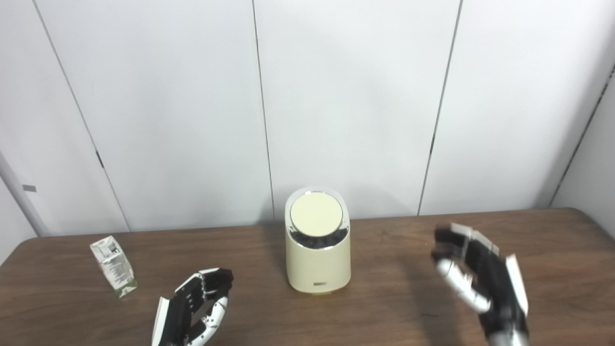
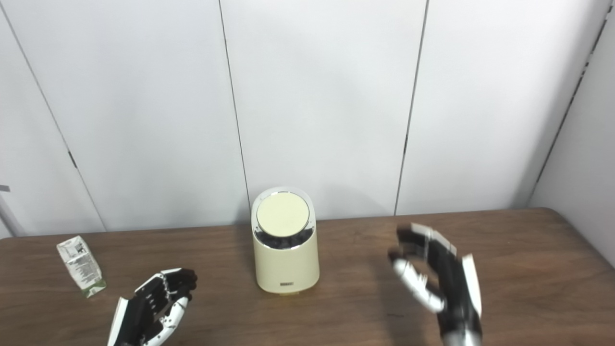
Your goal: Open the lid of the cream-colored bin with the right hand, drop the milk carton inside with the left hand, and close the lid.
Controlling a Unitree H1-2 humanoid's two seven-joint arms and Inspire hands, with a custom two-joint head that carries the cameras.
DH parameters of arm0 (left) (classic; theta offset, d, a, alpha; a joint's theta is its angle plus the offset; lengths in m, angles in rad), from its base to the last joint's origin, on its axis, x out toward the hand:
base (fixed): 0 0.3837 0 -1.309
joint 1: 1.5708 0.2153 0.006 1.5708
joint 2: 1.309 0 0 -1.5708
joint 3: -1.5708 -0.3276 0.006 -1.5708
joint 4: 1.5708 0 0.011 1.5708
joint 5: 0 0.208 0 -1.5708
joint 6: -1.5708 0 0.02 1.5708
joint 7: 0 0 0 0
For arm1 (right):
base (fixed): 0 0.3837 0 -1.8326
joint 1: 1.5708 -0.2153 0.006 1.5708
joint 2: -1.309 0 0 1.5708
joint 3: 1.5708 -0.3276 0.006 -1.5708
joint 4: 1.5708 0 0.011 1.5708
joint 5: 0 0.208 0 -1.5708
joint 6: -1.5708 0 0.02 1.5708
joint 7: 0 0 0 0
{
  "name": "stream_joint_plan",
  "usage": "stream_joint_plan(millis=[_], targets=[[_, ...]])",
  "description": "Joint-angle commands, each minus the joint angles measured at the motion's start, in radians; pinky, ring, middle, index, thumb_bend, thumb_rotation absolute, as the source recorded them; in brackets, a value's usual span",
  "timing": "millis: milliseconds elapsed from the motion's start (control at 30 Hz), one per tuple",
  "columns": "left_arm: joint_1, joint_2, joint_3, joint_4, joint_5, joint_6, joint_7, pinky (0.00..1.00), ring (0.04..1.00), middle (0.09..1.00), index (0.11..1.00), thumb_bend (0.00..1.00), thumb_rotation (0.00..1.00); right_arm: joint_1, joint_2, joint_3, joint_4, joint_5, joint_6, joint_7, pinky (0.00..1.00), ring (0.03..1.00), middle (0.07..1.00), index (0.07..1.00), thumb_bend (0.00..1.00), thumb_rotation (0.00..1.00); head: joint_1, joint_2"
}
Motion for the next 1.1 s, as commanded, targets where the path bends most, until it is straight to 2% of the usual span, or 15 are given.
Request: stream_joint_plan(millis=[0,67,133,200,267,300,400,467,600,667,800,900,1067], targets=[[-0.005,-0.006,-0.004,0.025,0.006,-0.030,0.017,0.58,0.646,0.656,0.656,0.19,0.19,-0.067,-0.024,0.005,-0.049,0.026,0.050,0.039,0.75,0.809,0.809,0.797,0.56,0.64,0.002,0.000],[-0.008,-0.009,-0.005,0.030,-0.001,-0.031,0.017,0.58,0.648,0.658,0.655,0.19,0.18,-0.121,-0.048,0.016,-0.064,0.029,0.120,0.078,0.84,0.888,0.883,0.873,0.61,0.70,0.003,-0.002],[-0.009,-0.008,-0.008,0.038,0.002,-0.043,0.020,0.59,0.651,0.660,0.656,0.19,0.19,-0.173,-0.074,0.037,-0.077,-0.002,0.184,0.109,0.90,0.944,0.942,0.935,0.62,0.79,0.005,-0.004],[-0.007,-0.008,-0.011,0.038,0.003,-0.045,0.020,0.59,0.652,0.663,0.659,0.19,0.19,-0.225,-0.086,0.058,-0.099,-0.035,0.268,0.129,0.91,0.965,0.965,0.957,0.61,0.86,0.007,-0.003],[-0.004,-0.010,-0.012,0.031,0.005,-0.035,0.021,0.59,0.653,0.665,0.662,0.19,0.19,-0.273,-0.099,0.083,-0.115,-0.069,0.335,0.146,0.91,0.979,0.981,0.976,0.64,0.90,0.010,-0.003],[-0.003,-0.011,-0.012,0.029,0.005,-0.034,0.022,0.59,0.652,0.665,0.661,0.19,0.20,-0.302,-0.109,0.100,-0.118,-0.098,0.367,0.157,0.92,0.992,0.995,0.994,0.68,0.93,0.013,-0.001],[0.000,-0.016,-0.014,0.021,0.008,-0.025,0.024,0.59,0.652,0.665,0.661,0.19,0.20,-0.385,-0.121,0.141,-0.096,-0.172,0.434,0.185,0.90,0.991,1.000,0.994,0.67,0.93,0.019,-0.001],[0.003,-0.019,-0.017,0.009,0.006,-0.010,0.021,0.60,0.656,0.671,0.663,0.20,0.20,-0.435,-0.105,0.146,-0.051,-0.215,0.445,0.215,0.82,0.941,0.975,0.980,0.69,0.85,0.022,-0.001],[0.006,-0.024,-0.021,0.005,0.013,-0.010,0.027,0.59,0.654,0.669,0.664,0.19,0.19,-0.501,-0.072,0.149,0.032,-0.264,0.446,0.257,0.79,0.927,0.968,0.966,0.75,0.72,0.025,0.000],[0.005,-0.026,-0.021,0.009,0.013,-0.014,0.028,0.58,0.653,0.668,0.664,0.20,0.20,-0.530,-0.070,0.173,0.086,-0.290,0.445,0.245,0.79,0.918,0.960,0.952,0.80,0.65,0.025,0.000],[0.003,-0.031,-0.023,0.009,0.021,-0.013,0.034,0.58,0.653,0.666,0.662,0.20,0.20,-0.569,-0.076,0.224,0.173,-0.351,0.440,0.226,0.75,0.890,0.943,0.943,0.83,0.60,0.031,0.000],[-0.002,-0.040,-0.025,0.021,0.027,-0.026,0.044,0.59,0.649,0.664,0.657,0.20,0.20,-0.603,-0.063,0.254,0.268,-0.394,0.444,0.215,0.68,0.846,0.911,0.937,0.87,0.47,0.041,-0.002],[-0.002,-0.050,-0.027,0.016,0.046,-0.014,0.053,0.60,0.655,0.663,0.656,0.20,0.20,-0.623,-0.055,0.282,0.363,-0.421,0.420,0.190,0.67,0.844,0.930,0.939,0.89,0.43,0.049,-0.001]])
